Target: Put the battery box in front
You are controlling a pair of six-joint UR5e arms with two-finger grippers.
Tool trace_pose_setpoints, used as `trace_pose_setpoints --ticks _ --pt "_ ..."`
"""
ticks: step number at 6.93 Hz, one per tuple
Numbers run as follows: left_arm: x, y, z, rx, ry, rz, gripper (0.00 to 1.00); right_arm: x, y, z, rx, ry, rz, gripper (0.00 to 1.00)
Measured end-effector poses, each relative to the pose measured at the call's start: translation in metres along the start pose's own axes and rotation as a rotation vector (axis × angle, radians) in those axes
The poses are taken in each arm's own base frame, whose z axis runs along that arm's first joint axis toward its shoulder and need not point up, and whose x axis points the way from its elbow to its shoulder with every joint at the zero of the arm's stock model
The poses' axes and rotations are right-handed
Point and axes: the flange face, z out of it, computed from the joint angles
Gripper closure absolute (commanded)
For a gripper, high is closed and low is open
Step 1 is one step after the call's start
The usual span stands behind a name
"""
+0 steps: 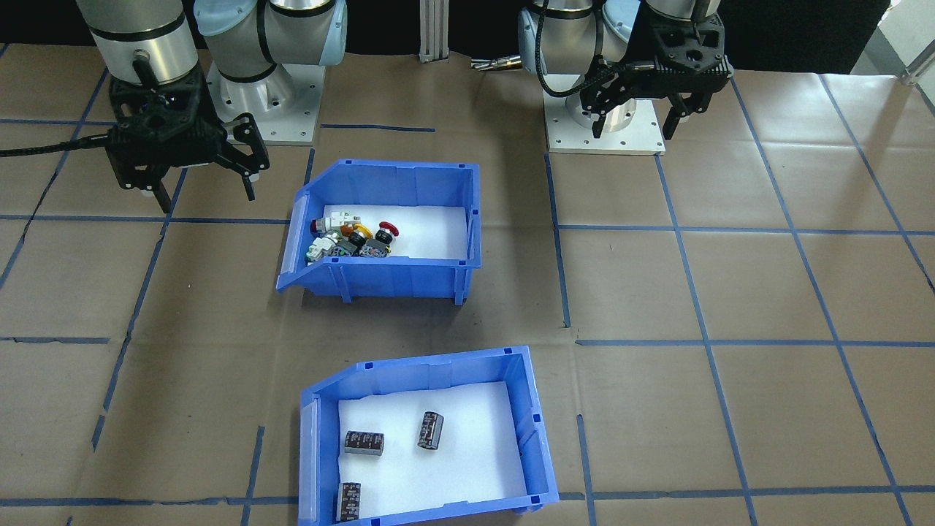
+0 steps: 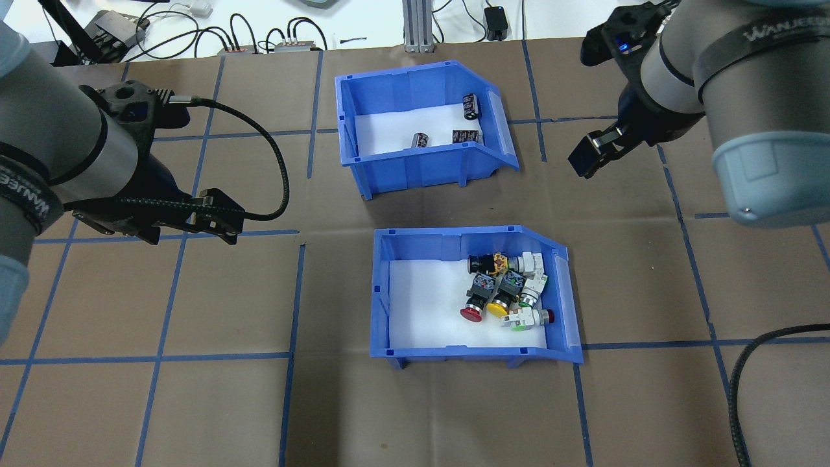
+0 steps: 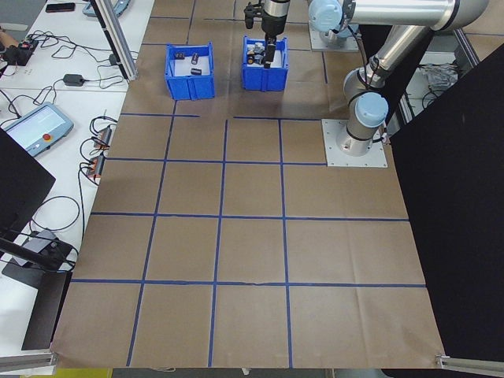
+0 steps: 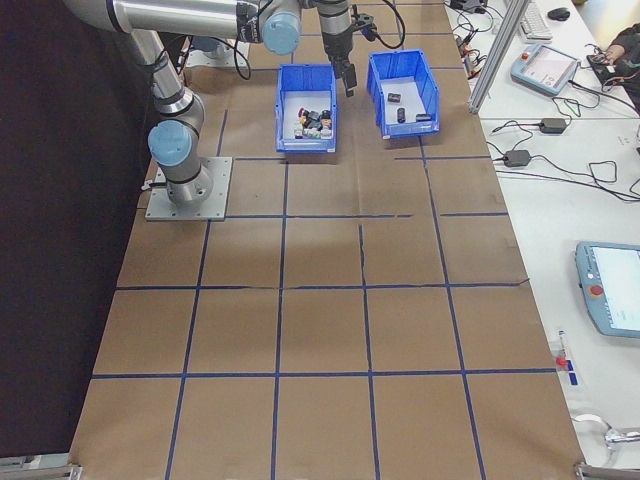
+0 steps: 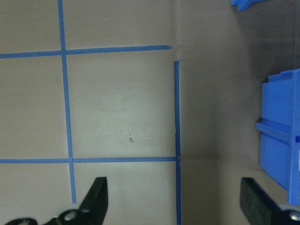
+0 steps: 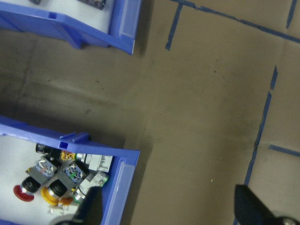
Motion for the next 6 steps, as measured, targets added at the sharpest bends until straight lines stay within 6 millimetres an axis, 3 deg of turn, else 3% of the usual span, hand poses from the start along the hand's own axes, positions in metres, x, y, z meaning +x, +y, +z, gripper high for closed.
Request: trace_pose_setpoints --ticks 3,6 --pt "0.001 0.015 0.010 -0.010 0.002 0.007 0.00 0.007 -0.032 0.006 -0.178 -0.021 0.297 0.00" --pt "0.002 0.018 0.013 0.014 0.004 0.006 0.00 0.008 -0.048 0.001 -0.243 -0.028 0.321 0.00"
